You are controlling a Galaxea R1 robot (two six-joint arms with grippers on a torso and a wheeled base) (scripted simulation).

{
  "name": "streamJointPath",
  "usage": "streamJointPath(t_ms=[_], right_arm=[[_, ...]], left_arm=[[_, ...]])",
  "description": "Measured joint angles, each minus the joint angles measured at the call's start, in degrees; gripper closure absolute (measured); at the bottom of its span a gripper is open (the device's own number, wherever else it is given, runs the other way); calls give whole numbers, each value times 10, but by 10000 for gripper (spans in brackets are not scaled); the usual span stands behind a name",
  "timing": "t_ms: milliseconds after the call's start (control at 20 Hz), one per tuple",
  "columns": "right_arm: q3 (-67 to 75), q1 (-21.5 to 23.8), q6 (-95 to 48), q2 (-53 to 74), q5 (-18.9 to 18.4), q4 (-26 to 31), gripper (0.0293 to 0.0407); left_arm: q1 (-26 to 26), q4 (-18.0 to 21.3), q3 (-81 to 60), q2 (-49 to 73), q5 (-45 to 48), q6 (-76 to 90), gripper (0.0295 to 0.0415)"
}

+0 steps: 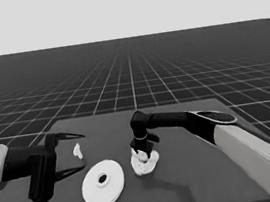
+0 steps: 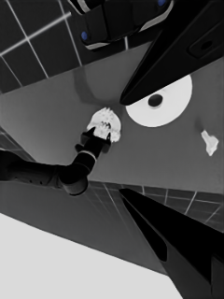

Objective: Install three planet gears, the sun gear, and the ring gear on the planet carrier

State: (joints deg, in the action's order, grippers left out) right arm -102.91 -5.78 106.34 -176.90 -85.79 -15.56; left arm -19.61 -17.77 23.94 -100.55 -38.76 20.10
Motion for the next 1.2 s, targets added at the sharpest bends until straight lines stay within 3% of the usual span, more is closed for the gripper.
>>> streamJointPath(t_ms=[1200], right_arm=[[0,0,144,0,0,0,390]], left_arm=[[0,0,0,0,0,0,326]])
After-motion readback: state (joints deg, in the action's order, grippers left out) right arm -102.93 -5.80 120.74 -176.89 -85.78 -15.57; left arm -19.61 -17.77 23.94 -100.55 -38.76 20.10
